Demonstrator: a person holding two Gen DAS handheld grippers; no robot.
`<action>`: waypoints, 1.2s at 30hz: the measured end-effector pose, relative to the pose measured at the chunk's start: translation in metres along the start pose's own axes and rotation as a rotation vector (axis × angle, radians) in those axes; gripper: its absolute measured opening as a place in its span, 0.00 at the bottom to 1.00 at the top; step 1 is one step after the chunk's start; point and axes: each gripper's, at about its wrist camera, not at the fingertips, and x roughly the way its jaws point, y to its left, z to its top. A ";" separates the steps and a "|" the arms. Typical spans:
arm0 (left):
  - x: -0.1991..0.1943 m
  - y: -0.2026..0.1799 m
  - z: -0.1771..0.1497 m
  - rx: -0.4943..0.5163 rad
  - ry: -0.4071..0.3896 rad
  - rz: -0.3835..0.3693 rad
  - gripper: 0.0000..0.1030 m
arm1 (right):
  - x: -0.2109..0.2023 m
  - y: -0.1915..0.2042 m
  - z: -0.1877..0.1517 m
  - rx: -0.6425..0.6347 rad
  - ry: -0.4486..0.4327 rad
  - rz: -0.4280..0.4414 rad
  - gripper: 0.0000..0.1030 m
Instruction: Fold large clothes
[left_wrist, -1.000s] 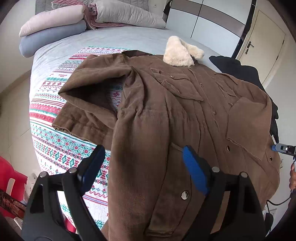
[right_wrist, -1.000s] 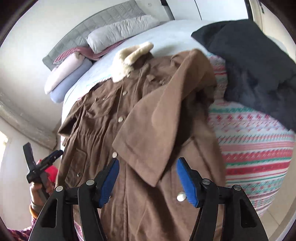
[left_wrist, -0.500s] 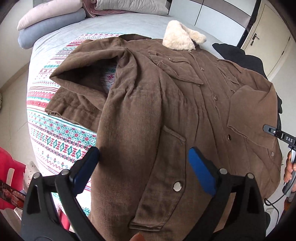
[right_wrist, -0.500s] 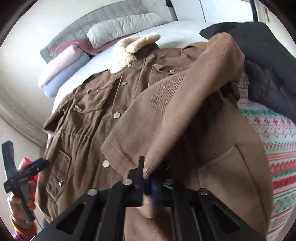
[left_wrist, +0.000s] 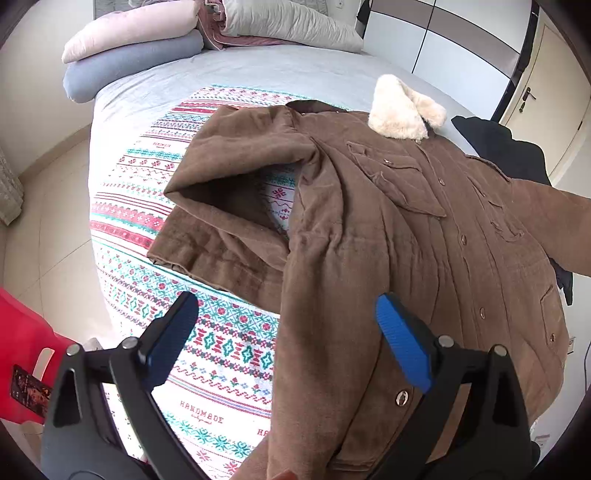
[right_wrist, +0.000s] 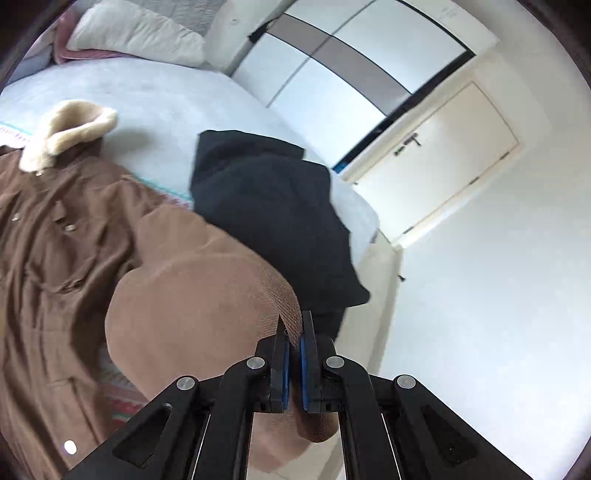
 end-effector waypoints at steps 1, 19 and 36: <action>-0.001 0.005 0.002 -0.005 -0.005 0.008 0.94 | 0.015 -0.006 0.006 0.006 0.017 -0.049 0.03; 0.081 0.120 0.017 -0.305 0.098 -0.070 0.93 | 0.034 0.022 0.001 0.117 -0.107 -0.011 0.76; 0.041 0.121 0.093 -0.075 -0.105 0.268 0.09 | -0.039 0.156 -0.045 -0.061 -0.177 0.367 0.76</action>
